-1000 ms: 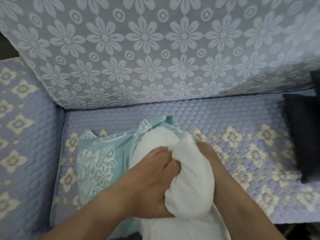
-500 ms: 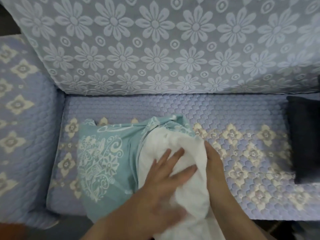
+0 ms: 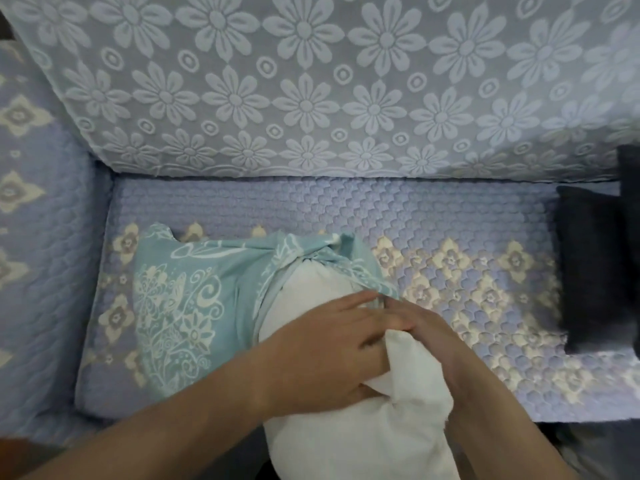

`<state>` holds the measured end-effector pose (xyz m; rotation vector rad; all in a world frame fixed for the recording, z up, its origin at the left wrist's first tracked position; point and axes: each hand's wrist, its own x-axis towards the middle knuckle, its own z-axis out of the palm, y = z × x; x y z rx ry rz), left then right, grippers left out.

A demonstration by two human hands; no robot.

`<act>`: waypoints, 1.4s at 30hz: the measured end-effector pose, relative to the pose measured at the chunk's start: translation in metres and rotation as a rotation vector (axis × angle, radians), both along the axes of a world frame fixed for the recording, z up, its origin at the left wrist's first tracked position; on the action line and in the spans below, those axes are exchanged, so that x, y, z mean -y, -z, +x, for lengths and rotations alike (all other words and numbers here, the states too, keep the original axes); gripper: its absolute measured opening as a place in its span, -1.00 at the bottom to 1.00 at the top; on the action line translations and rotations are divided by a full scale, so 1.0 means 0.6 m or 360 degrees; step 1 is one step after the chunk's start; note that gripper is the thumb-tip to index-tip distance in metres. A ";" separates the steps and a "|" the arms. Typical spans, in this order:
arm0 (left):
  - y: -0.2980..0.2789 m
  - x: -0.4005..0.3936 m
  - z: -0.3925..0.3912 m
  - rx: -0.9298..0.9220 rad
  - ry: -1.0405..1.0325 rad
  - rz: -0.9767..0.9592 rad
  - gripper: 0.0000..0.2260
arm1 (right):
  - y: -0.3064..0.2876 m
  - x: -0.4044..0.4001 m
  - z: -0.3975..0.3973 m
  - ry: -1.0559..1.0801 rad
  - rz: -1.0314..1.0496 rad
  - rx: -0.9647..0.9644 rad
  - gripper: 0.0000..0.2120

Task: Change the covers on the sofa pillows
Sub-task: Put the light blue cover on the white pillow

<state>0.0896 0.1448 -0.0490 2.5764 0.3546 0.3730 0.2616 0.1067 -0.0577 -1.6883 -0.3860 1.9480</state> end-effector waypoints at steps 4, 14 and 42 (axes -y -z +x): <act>0.014 0.013 -0.027 -0.0605 -0.0023 -0.0062 -0.70 | -0.014 0.002 0.021 0.0096 -0.0124 0.0037 -0.74; 0.037 0.034 -0.003 -0.1195 -0.0992 -0.0585 -0.71 | -0.032 0.003 -0.008 -0.0535 0.0462 0.1220 -0.70; 0.181 -0.066 0.137 -0.0729 -0.1350 -0.0997 -0.38 | 0.037 -0.015 0.009 -0.0875 0.0570 0.1734 -0.67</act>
